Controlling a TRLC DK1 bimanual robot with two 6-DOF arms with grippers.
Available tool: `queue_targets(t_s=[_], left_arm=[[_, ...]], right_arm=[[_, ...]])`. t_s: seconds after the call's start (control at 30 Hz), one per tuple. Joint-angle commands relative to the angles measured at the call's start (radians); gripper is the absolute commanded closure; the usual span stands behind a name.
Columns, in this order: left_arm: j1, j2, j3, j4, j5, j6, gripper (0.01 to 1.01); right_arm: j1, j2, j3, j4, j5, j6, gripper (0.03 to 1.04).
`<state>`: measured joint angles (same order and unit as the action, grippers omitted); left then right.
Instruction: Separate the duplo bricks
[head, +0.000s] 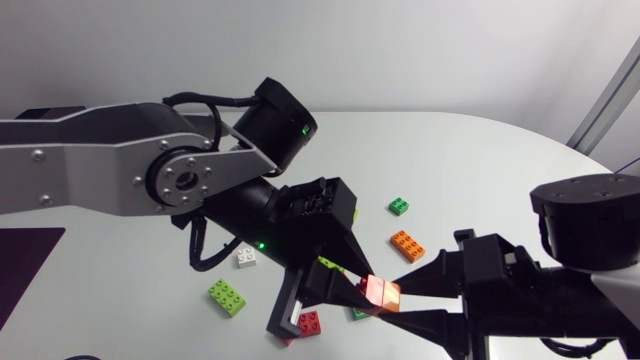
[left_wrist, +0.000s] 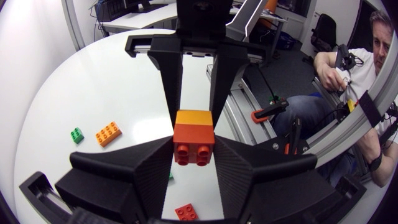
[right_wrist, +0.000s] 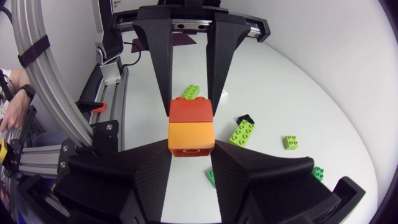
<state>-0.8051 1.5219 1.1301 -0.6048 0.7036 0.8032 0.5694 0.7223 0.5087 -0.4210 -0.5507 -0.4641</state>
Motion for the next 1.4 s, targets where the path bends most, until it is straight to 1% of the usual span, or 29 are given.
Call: queue_targets(t_s=[0.0, 0.13, 0.3, 0.47, 0.6, 0.67, 0.8, 0.9, 0.97, 1.1, 1.2, 1.37], left_arm=[[0.024, -0.017, 0.023, -0.052, -0.006, -0.009, 0.728], [0.03, -0.023, 0.034, -0.078, -0.007, 0.005, 0.728], [0.035, -0.04, 0.019, -0.079, -0.012, 0.013, 0.728], [0.037, -0.057, 0.005, -0.076, -0.05, 0.019, 0.728], [0.029, -0.08, -0.004, -0.095, -0.177, 0.064, 0.728], [0.012, -0.081, -0.018, -0.122, -0.314, 0.126, 0.728], [-0.02, -0.068, -0.07, -0.207, -0.524, 0.249, 0.728], [-0.039, -0.042, -0.148, -0.197, -0.688, 0.327, 0.728], [-0.039, -0.003, -0.187, -0.165, -0.762, 0.36, 0.728], [-0.039, 0.075, -0.23, -0.066, -0.843, 0.392, 0.73], [-0.046, 0.129, -0.231, -0.026, -0.86, 0.395, 0.73], [-0.071, 0.185, -0.225, 0.0, -0.88, 0.396, 0.73]], right_arm=[[-0.003, -0.02, -0.012, -0.022, 0.008, -0.047, 0.77], [-0.009, -0.026, -0.016, -0.03, 0.008, -0.053, 0.78], [-0.028, -0.023, -0.022, -0.024, 0.006, -0.047, 0.78], [-0.034, -0.021, -0.022, -0.028, 0.006, -0.047, 0.78], [-0.051, -0.034, -0.022, -0.048, 0.006, -0.062, 0.77], [-0.054, -0.043, -0.025, -0.058, 0.006, -0.067, 0.77], [-0.06, -0.046, -0.025, -0.064, 0.003, -0.074, 0.77], [-0.059, -0.043, -0.022, -0.064, 0.0, -0.076, 0.77], [-0.059, -0.041, -0.019, -0.062, -0.002, -0.076, 0.77], [-0.055, -0.041, -0.021, -0.064, -0.003, -0.076, 0.77], [-0.057, -0.043, -0.022, -0.071, -0.003, -0.079, 0.77], [-0.059, -0.044, -0.016, -0.084, -0.003, -0.084, 0.77]])
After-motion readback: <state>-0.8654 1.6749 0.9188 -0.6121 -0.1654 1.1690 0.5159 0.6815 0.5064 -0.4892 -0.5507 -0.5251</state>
